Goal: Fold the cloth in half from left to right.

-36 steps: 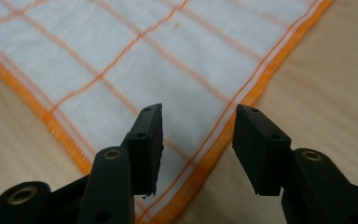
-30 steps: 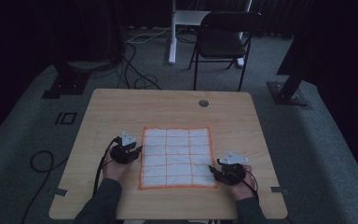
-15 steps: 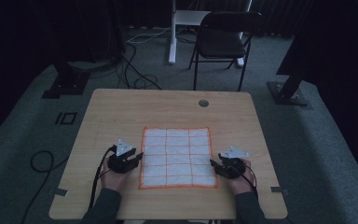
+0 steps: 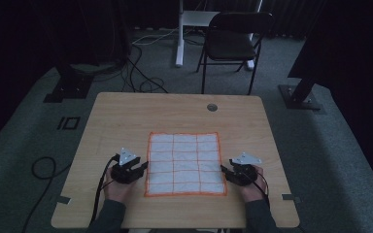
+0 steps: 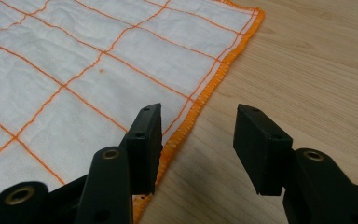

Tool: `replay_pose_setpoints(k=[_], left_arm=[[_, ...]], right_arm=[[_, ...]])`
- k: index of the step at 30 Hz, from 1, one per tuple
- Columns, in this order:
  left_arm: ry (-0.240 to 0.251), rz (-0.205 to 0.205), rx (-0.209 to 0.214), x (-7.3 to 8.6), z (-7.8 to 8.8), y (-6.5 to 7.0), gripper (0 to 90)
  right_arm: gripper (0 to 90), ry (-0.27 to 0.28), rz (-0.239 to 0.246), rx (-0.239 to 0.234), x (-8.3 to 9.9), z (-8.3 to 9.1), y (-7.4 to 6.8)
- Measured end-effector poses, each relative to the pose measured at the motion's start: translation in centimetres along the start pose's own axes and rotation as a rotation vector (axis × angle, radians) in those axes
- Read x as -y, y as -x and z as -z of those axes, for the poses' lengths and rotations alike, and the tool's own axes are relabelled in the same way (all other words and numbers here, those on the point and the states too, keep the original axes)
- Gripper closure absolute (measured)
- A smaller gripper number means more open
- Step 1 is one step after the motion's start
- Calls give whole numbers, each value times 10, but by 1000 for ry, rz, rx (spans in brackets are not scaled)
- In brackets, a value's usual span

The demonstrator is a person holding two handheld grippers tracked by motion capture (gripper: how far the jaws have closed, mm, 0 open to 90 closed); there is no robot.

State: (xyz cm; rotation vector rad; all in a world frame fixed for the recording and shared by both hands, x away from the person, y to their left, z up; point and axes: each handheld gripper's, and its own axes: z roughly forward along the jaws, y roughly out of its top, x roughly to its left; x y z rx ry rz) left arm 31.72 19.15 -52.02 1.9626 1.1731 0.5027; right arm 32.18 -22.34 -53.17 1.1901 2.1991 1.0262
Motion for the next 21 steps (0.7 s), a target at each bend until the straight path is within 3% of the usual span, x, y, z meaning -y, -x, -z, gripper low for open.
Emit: replay_pose_setpoints(k=[10, 16, 21], left_arm=[[-27, 21, -22, 3, -13, 2, 582], [-73, 7, -19, 3, -30, 6, 575], [-70, 2, -17, 3, -34, 9, 546]], right_arm=[[516, -2, 1, 3, 1, 0, 0], [515, 1, 1, 2, 2, 0, 0], [514, 1, 3, 1, 2, -1, 0]])
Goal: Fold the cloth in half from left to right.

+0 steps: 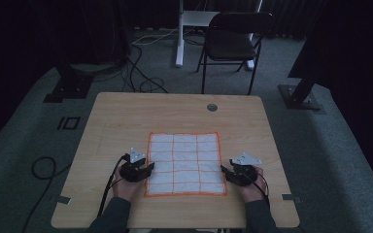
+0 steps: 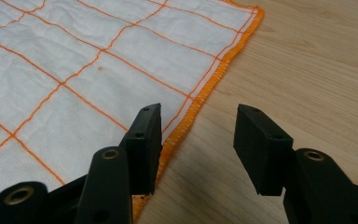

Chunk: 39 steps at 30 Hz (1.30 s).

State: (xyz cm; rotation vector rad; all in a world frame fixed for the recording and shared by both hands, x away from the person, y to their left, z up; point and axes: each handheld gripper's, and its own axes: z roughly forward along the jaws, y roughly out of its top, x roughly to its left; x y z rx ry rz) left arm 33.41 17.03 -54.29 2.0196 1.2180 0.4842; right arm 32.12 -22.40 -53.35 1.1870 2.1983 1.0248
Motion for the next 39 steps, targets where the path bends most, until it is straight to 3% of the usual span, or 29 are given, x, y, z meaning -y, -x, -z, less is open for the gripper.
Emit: replay_pose_setpoints(k=[5, 12, 16, 22, 36, 39], left_arm=[[2, 1, -16, -1, -2, 4, 571], [-21, 25, -2, -4, -1, 2, 769], [-19, 12, 12, -4, -1, 2, 856], [-21, 0, 21, -3, 0, 1, 876], [-48, -6, -48, 2, 12, -17, 877], [-52, 10, -65, 2, 14, -22, 877]], right_arm=[[514, 0, 3, 0, 0, 0, 0], [512, -1, 2, -1, 0, 0, 0], [512, 1, 1, -1, 0, 0, 0], [512, 6, 0, 2, 0, 1, 0], [511, 9, -6, 3, 1, 1, 1], [510, 9, -9, 2, 1, 1, 2]])
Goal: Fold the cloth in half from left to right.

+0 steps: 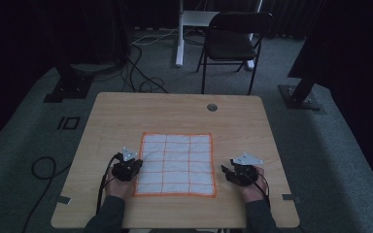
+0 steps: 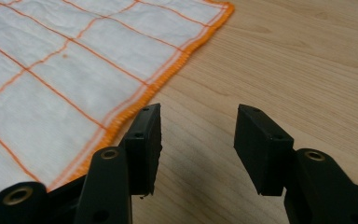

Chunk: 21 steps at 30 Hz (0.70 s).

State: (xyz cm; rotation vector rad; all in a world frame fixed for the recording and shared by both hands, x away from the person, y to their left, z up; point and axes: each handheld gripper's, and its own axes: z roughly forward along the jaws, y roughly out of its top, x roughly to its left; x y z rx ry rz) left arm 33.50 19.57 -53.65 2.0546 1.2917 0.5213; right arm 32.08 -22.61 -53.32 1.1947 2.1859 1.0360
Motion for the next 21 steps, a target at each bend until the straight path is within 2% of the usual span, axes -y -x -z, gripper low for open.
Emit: replay_pose_setpoints(k=[2, 3, 4, 7, 8, 9, 10, 11, 12, 13, 14, 15, 16, 21], left_arm=[[-8, 11, -15, 0, 2, -6, 878], [-8, 11, -15, 0, 2, -6, 878], [-2, 28, -8, 0, 4, -8, 878], [10, 22, 0, 0, 6, -8, 878], [25, 31, 22, -2, 9, -9, 878], [25, 31, 22, -2, 9, -9, 878], [50, 38, 51, -4, 13, -9, 879], [50, 38, 51, -4, 13, -9, 878], [71, 20, 77, -7, 17, -8, 879], [71, 20, 77, -7, 17, -8, 879], [87, 9, 107, -11, 19, -6, 880], [87, 9, 107, -11, 19, -6, 881], [97, -3, 131, -14, 21, -5, 881], [113, -27, 170, -21, 21, 1, 882]], right_arm=[[509, 1, 0, -1, 0, 0, 0], [509, 1, 0, -1, 0, 0, 0], [509, 1, 0, -1, 0, 0, 0], [509, 0, -1, -1, 0, 0, 0], [509, 0, 1, 0, 0, 0, 0], [509, 0, 1, 0, 0, 0, 0], [509, -1, 3, 0, 0, -1, 0], [509, -1, 3, 0, 0, -1, 0], [509, -1, 3, 0, 0, -1, 0], [509, -1, 3, 0, 0, -1, 0], [509, -2, 6, 0, 0, -1, -1], [509, -2, 6, 0, 0, -1, -1], [509, -3, 5, 0, 0, -1, -1], [508, -4, 5, 0, 0, -1, -2]])
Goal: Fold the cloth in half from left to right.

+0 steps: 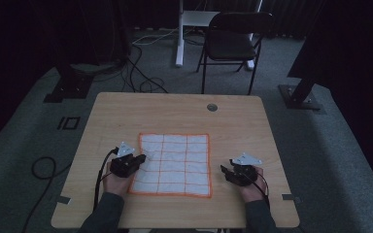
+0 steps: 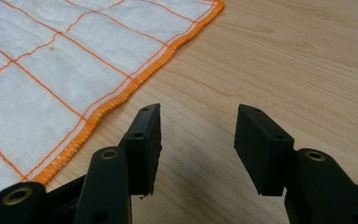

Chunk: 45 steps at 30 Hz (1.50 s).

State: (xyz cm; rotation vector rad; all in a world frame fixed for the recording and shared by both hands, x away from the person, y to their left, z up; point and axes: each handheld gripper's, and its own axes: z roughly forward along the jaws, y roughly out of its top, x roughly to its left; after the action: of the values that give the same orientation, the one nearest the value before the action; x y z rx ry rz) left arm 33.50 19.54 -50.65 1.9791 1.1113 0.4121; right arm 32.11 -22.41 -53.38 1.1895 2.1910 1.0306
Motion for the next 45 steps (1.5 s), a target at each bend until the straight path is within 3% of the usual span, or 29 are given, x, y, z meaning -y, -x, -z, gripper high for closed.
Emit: replay_pose_setpoints(k=[4, 7, 15, 25, 33, 45], left_arm=[[-6, -33, 34, -9, -4, 9, 882], [-37, -76, 71, -21, -11, 16, 882], [-31, -125, 105, -40, -20, 32, 883], [-1, -168, 156, -56, -35, 58, 883], [6, -184, 180, -62, -47, 69, 884], [-6, -219, 211, -70, -72, 92, 885]], right_arm=[[508, 0, 0, -1, 0, 0, 0], [509, -1, 2, -2, 0, 0, 0], [509, -2, 5, -3, 0, 0, 0], [509, 1, 6, -3, 0, 0, 0], [509, 2, 5, -3, 0, 0, 0], [509, 2, 3, -4, 0, 0, 0]])
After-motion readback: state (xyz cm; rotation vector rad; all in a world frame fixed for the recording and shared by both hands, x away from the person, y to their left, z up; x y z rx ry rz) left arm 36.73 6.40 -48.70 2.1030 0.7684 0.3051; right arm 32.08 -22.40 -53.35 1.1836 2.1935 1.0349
